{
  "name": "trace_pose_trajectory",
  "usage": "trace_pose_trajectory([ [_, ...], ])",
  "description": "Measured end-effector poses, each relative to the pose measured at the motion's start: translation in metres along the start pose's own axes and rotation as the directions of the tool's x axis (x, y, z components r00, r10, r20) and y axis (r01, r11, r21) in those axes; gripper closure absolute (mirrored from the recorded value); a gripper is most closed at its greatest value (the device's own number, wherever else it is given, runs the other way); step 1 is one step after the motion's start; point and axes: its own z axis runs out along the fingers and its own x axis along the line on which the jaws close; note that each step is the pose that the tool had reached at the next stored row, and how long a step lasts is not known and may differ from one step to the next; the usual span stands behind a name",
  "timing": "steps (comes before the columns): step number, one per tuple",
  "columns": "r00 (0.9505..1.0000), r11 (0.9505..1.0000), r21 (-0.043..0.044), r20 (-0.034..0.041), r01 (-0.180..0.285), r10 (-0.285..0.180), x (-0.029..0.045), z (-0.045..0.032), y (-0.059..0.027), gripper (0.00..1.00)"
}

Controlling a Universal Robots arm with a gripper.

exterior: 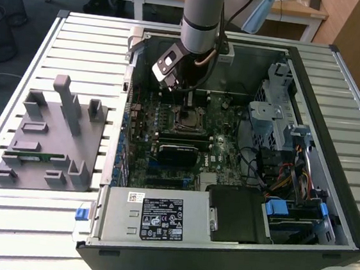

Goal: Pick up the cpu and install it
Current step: 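Close the cpu cover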

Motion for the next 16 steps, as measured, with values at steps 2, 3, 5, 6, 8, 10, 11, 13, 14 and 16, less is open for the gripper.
trace_pose_trajectory([
  [2, 1.0, 1.0, 0.0001, 0.0003, 0.0, 0.0, -0.0001, -0.0018, -0.0001, 0.89],
  [3, 1.0, 1.0, 0.0, 0.0001, 0.0, 0.0, -0.0001, -0.0038, -0.0001, 0.89],
  [5, 1.0, 1.0, 0.0001, 0.0002, 0.0, 0.0, -0.0002, -0.0084, -0.0002, 0.89],
  [6, 1.0, 1.0, 0.0, 0.0001, 0.0, 0.0, -0.0002, -0.0104, -0.0002, 0.89],
  [8, 1.0, 1.0, 0.0, 0.0, 0.0, 0.0, -0.0002, -0.0129, -0.0003, 0.89],
  [10, 1.0, 1.0, 0.0, -0.0004, 0.0, 0.0, -0.0004, -0.0133, 0.0002, 0.89],
  [11, 1.0, 1.0, 0.0, -0.0004, 0.0, 0.0, -0.0005, -0.0133, 0.0007, 0.89],
  [13, 1.0, 1.0, 0.0001, -0.0002, 0.0, 0.0, -0.0005, -0.0134, 0.0016, 0.89],
  [14, 1.0, 1.0, 0.0004, -0.0003, 0.0, 0.0, -0.0005, -0.0134, 0.0024, 0.89],
  [16, 1.0, 1.0, 0.0012, -0.0002, 0.0, 0.0, -0.0006, -0.0134, 0.0056, 0.89],
])
